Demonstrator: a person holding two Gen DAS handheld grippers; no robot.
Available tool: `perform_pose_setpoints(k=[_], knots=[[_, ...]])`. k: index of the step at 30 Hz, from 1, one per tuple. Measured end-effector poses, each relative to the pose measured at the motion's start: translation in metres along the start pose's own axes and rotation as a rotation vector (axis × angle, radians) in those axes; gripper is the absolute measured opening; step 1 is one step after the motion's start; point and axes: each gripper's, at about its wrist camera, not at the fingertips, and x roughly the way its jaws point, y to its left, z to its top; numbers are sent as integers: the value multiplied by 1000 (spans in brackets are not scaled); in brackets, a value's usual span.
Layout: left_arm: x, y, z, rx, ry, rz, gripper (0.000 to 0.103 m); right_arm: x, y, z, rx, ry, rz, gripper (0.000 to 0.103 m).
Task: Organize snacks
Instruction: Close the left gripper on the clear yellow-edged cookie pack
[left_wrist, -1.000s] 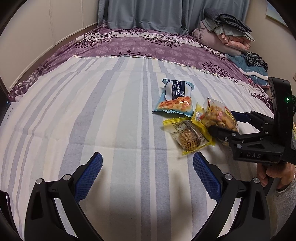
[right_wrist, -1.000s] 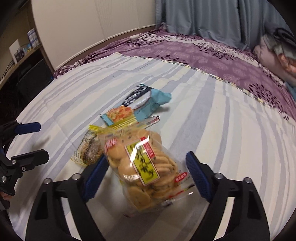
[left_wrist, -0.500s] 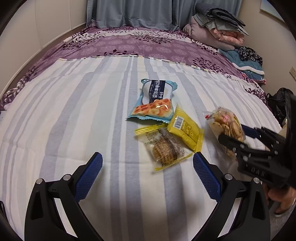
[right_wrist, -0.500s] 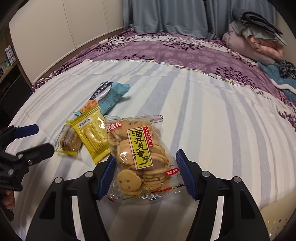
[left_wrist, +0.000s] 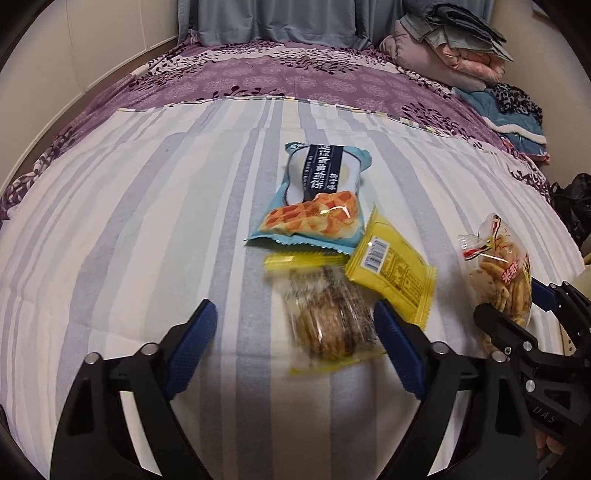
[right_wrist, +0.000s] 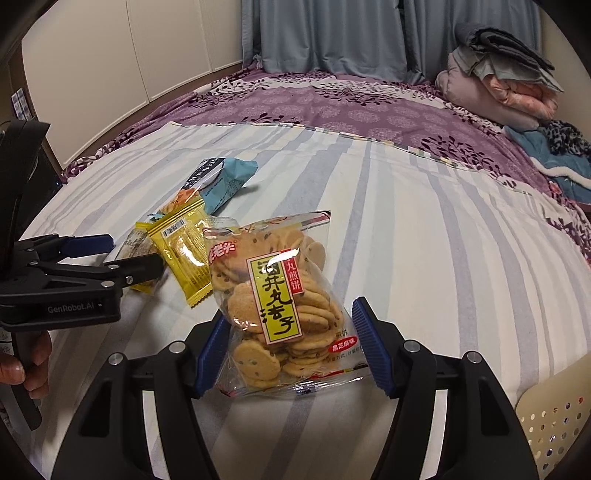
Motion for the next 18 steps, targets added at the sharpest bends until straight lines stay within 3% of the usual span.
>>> perform_pose_setpoints(k=[5, 10, 15, 18], knots=[[-2, 12, -2, -5, 1, -12, 65, 2, -1, -2, 11, 6, 4, 66], [3, 8, 1, 33, -6, -16, 64, 4, -1, -1, 13, 16, 1, 67], [5, 0, 2, 83, -19, 16, 51, 6, 1, 0, 18, 21, -1, 67], [1, 5, 1, 62, -19, 5, 49, 6, 1, 1, 21, 23, 1, 66]])
